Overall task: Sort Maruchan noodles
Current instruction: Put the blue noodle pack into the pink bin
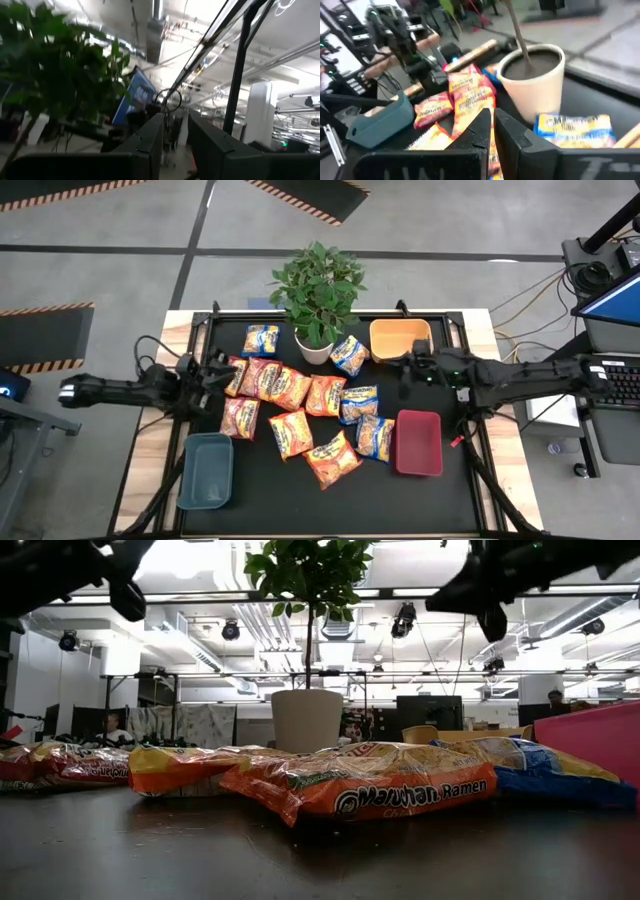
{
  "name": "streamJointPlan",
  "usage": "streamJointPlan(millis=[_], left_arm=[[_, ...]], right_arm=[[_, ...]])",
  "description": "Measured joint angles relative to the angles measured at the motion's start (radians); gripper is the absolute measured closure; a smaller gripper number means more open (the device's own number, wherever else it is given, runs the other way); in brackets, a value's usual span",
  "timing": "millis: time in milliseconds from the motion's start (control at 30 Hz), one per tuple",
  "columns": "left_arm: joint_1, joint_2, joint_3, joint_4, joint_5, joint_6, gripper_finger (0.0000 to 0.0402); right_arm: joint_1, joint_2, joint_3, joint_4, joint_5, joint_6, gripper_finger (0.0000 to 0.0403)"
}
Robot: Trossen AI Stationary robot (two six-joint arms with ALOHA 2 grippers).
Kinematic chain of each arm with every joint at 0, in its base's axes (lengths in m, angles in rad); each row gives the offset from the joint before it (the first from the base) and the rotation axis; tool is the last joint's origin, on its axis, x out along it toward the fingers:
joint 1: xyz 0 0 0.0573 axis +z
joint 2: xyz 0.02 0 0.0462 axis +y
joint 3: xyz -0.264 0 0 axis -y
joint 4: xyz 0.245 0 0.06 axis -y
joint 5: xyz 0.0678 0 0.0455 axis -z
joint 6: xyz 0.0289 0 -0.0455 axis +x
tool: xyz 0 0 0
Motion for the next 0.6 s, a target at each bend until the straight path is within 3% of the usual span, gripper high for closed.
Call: streamJointPlan(millis=[267,600], left_arm=[[0.0,0.226,0.082,-0.04,0.0,-0.025,0.0327],[0.0,0.407,0.224,-0.271,0.0,-0.026,0.0327]], right_arm=[[-0.001,0.132,0.125,-0.285,0.004,0.174,0.039],[-0.004,0.237,0.215,-0.613,-0.02,0.277,0.039]])
